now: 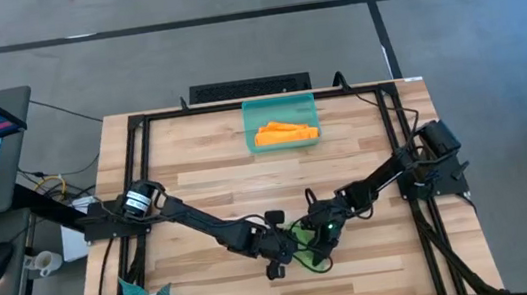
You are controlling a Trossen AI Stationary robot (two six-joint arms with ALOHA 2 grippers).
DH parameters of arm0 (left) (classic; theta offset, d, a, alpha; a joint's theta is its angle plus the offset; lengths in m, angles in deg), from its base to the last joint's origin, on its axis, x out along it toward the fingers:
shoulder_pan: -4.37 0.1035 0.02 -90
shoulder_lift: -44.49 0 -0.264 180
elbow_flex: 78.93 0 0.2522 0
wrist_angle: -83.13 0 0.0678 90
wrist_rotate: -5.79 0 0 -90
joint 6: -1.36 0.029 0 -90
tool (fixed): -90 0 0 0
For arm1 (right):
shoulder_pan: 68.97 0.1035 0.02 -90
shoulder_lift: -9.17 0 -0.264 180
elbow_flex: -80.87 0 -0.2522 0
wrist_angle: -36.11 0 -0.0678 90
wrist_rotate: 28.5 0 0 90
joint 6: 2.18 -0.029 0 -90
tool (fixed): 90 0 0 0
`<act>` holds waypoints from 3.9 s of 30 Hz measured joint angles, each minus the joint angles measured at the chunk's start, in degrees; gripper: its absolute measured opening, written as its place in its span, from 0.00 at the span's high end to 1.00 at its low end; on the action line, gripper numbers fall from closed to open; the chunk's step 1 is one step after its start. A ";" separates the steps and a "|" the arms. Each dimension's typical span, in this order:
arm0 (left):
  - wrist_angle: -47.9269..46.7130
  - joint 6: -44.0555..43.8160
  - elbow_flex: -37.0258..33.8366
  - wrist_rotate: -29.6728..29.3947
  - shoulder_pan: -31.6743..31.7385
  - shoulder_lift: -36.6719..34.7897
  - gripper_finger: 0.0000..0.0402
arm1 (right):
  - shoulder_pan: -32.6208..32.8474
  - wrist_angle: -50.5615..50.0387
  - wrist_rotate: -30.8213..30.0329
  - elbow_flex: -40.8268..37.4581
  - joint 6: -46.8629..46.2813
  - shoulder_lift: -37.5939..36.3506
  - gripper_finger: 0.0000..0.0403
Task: Roll microfiber towels into tight, uniform cylinder then place into a basket
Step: Roll the green microfiber towel
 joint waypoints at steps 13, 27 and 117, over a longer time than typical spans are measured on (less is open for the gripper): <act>2.26 -2.19 -0.20 0.19 0.11 0.02 0.79 | -0.79 -8.00 -1.84 -2.06 10.88 -7.99 0.47; 2.99 -10.49 -0.19 1.29 1.28 0.07 0.79 | 12.65 -13.41 -33.59 -11.85 12.42 -26.20 0.46; 6.12 -13.10 -0.30 0.75 1.66 -0.72 0.79 | 28.01 -12.24 -55.35 -4.40 9.57 -23.04 0.70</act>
